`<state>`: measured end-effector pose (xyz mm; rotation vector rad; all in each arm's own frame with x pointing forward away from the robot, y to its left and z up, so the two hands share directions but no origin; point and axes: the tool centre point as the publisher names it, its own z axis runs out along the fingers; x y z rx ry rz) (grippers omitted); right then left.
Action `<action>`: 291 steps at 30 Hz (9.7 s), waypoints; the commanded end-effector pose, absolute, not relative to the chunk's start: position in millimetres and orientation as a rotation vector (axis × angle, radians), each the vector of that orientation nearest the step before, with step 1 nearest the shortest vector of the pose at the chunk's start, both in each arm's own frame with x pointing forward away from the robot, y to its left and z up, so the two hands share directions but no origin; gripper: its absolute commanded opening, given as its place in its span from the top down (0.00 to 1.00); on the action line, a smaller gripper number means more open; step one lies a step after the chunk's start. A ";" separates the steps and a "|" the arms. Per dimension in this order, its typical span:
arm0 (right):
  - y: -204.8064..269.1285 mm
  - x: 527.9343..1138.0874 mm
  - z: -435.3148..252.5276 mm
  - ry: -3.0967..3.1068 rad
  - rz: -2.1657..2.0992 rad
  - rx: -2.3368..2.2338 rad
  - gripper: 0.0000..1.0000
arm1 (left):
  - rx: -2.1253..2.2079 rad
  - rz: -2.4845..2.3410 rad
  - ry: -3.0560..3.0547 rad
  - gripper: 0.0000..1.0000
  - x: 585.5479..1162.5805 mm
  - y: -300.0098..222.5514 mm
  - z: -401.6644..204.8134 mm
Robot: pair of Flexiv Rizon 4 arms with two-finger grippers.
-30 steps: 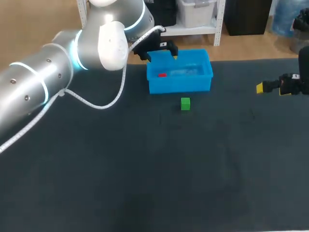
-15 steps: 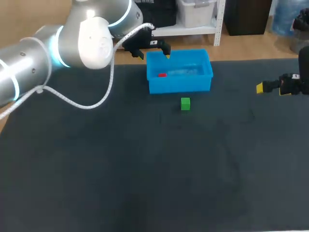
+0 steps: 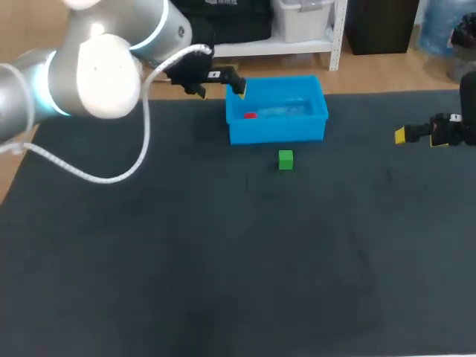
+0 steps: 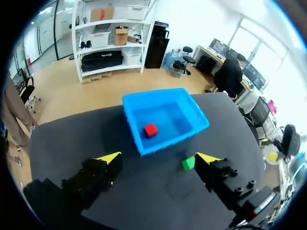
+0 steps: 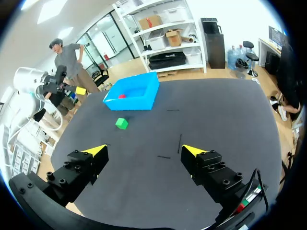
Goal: Use the left arm to pick the red cube and place it into the blue plastic box first, then use the right arm to grasp the green cube and put it into the same blue plastic box after the first action is fully finished.
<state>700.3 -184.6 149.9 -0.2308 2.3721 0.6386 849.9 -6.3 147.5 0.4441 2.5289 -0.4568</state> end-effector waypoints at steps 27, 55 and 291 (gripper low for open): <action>-184.6 700.6 149.7 2.373 0.638 -0.231 0.00 | 0.747 -0.545 2.434 0.00 782.3 47.2 158.3; -184.6 700.6 149.7 2.373 0.638 -0.231 0.00 | 0.820 -0.589 2.452 0.00 735.6 80.4 145.9; 32.4 795.2 33.9 3.010 0.095 -0.131 0.00 | 0.880 -0.584 2.437 0.00 748.1 48.1 148.8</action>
